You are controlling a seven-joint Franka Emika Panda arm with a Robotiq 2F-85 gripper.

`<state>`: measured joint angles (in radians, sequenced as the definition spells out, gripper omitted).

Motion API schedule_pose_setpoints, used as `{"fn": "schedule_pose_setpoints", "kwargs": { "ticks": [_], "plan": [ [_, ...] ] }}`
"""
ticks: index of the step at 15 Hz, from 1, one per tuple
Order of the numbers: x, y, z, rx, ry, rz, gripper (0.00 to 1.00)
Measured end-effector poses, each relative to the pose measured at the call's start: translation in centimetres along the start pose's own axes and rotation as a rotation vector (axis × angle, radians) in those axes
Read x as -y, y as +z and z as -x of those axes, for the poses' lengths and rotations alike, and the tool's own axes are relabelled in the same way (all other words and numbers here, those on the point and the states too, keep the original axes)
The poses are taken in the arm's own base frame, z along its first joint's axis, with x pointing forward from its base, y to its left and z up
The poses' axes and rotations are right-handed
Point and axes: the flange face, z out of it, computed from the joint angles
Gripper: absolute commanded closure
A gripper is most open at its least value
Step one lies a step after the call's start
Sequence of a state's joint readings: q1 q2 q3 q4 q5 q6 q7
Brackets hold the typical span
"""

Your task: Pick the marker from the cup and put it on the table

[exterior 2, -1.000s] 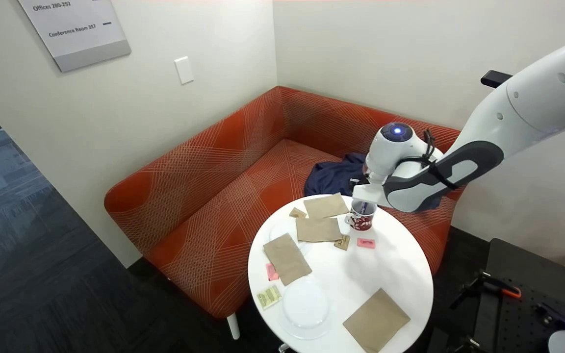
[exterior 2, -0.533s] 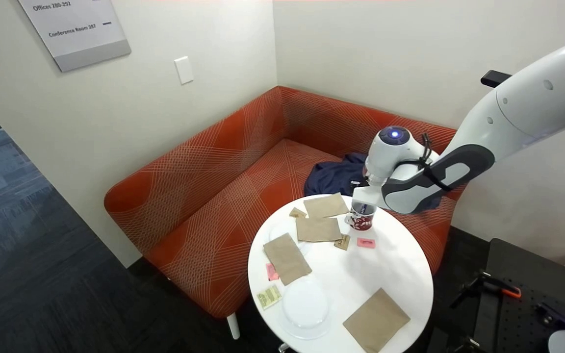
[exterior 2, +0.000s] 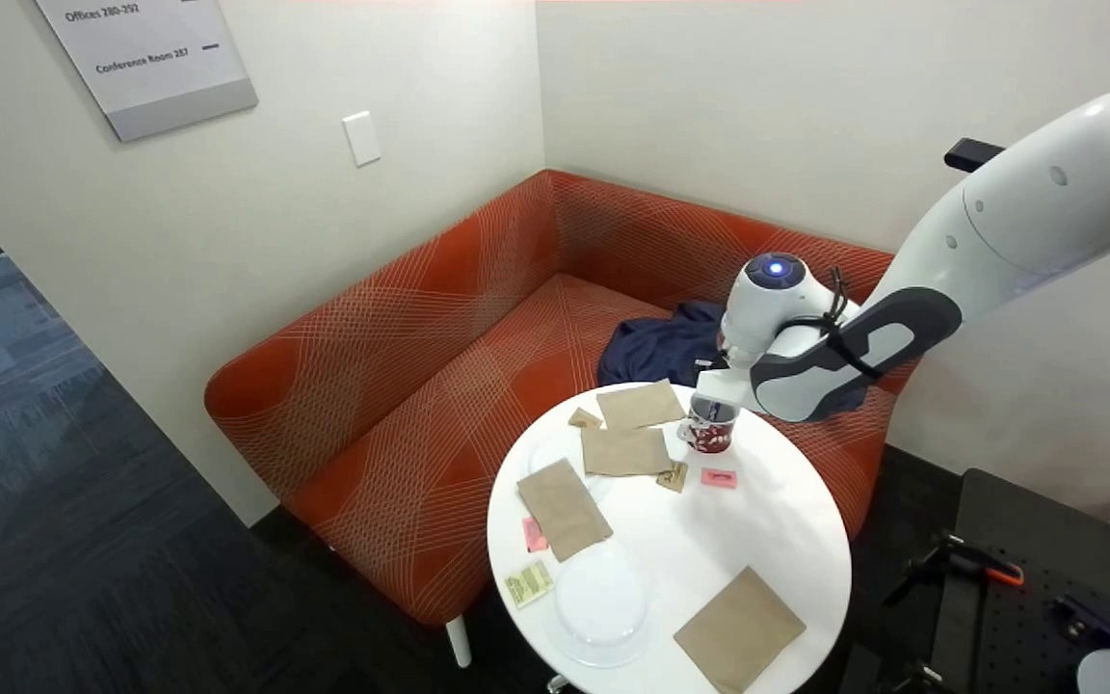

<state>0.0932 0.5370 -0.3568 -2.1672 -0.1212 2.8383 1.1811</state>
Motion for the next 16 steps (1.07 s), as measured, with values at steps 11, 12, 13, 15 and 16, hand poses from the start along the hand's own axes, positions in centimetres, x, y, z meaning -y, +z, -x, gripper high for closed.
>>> {"fn": "schedule_pose_setpoints", "kwargs": {
  "ticks": [11, 12, 13, 15, 16],
  "plan": [
    [1.1, 1.0, -0.4, 0.004, 0.005, 0.026, 0.48],
    [1.2, 1.0, -0.4, 0.004, 0.005, 0.027, 0.49],
    [1.3, 1.1, -0.4, 0.004, 0.004, 0.029, 0.49],
    [1.5, 1.2, -0.5, 0.005, 0.003, 0.036, 0.49],
    [1.5, 1.3, -0.5, 0.006, 0.003, 0.041, 0.49]
  ]
}}
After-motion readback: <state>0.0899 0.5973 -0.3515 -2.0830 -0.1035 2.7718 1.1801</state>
